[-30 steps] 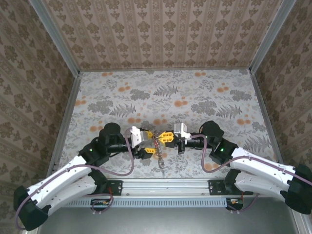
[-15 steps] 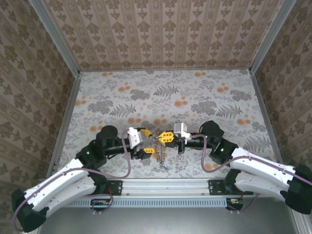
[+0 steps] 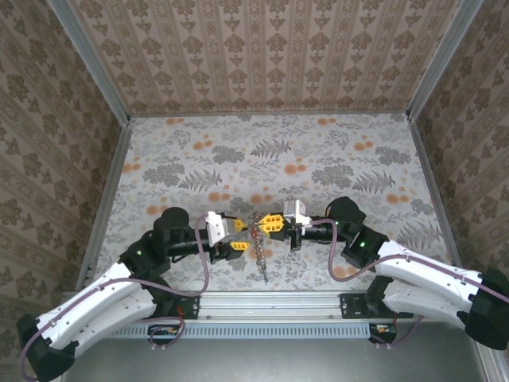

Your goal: Put the keys on the keyring

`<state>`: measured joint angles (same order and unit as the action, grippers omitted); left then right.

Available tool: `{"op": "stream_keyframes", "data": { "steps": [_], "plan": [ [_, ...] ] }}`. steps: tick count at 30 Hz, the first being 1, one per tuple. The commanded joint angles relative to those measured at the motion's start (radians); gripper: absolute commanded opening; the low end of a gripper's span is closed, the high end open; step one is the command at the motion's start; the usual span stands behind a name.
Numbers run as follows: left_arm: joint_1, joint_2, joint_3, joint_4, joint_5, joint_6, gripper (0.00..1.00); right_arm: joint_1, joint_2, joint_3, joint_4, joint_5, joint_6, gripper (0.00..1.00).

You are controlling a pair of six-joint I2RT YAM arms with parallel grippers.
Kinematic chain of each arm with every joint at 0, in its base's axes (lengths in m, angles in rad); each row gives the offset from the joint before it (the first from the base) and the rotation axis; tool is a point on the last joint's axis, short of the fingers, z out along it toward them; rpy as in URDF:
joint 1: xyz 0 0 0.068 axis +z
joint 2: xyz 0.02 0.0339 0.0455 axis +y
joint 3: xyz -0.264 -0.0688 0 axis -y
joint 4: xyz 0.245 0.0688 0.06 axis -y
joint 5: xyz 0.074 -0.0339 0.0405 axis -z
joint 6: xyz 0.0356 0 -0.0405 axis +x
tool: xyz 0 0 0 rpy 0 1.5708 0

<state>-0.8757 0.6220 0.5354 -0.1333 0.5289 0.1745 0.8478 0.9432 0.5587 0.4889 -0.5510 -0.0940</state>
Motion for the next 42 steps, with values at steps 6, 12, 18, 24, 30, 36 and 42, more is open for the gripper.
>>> {"op": "stream_keyframes", "data": {
  "steps": [6, 12, 18, 24, 30, 36, 42],
  "plan": [
    [-0.004, 0.073, -0.029, 0.157, 0.069, -0.068, 0.56, -0.007, -0.008, 0.05, 0.042, -0.008, 0.002, 0.0],
    [-0.006, 0.117, -0.018, 0.194, 0.056, -0.069, 0.62, -0.007, -0.003, 0.055, 0.043, -0.016, 0.004, 0.0],
    [-0.008, 0.117, -0.014, 0.232, 0.093, -0.065, 0.58, -0.007, 0.005, 0.055, 0.053, -0.022, 0.009, 0.0],
    [-0.011, 0.115, -0.017, 0.242, 0.15, -0.048, 0.42, -0.006, 0.006, 0.055, 0.051, -0.021, 0.008, 0.0],
    [-0.01, 0.104, -0.03, 0.247, 0.154, -0.046, 0.39, -0.006, 0.003, 0.054, 0.047, -0.017, 0.007, 0.0],
    [-0.01, 0.057, -0.058, 0.232, 0.129, -0.041, 0.29, -0.006, -0.005, 0.05, 0.044, -0.012, 0.007, 0.0],
    [-0.006, -0.027, -0.074, 0.162, 0.053, -0.022, 0.29, -0.007, -0.014, 0.051, 0.028, -0.009, 0.0, 0.0]
  ]
}}
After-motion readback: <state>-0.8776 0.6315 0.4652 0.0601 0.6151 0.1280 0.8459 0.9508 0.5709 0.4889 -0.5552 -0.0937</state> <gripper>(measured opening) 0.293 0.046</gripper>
